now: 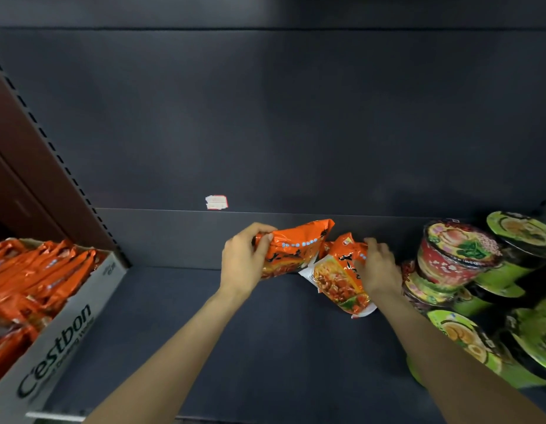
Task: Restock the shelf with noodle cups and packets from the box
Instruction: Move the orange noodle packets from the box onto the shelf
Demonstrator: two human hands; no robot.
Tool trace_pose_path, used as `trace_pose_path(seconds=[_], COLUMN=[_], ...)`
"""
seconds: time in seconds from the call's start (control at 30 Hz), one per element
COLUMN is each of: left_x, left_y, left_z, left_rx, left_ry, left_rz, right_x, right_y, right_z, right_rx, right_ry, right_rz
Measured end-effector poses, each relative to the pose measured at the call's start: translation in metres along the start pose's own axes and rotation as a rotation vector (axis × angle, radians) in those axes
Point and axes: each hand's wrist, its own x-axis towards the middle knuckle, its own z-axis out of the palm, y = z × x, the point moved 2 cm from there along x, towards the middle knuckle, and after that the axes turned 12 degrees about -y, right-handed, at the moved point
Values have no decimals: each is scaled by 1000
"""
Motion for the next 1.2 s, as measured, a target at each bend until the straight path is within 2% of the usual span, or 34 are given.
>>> trace_pose_path(seconds=[0.07,0.17,0.27,0.37,0.5,0.73,0.83,0.9,1.03,1.2], left_x=[0,-1,0,-1,1,6,5,5,9,16], left_y=[1,3,5,8,7,-13,-21,-22,-21,-27], left_z=[2,2,3,12,31,80,98,107,118,129], left_rx=[-29,-67,-133,-197,-289,-285,-285,-198,167,421], left_ry=[-21,-31,-62,-163,-268,-412,-553,-609,-624,-602], left_rz=[-4,20,40,56,65,-105,-151,-120,34,24], right_x=[-6,-22,-41,-51,-59,-66,-66,-64,-58,-52], right_y=[-3,-8,-15,-21,-12,27,40,44,43,46], right_z=[-7,-21,-28,-28,-31,-9,1,7,15,19], right_rx=[63,248,358,470,605,406,355,293,134,121], right_ry=[48,110,15,-101,-54,-38,-11,12,17,-16], right_rz=[-51,-224,-392,-467,-415,-245,-151,-116,-87,-61])
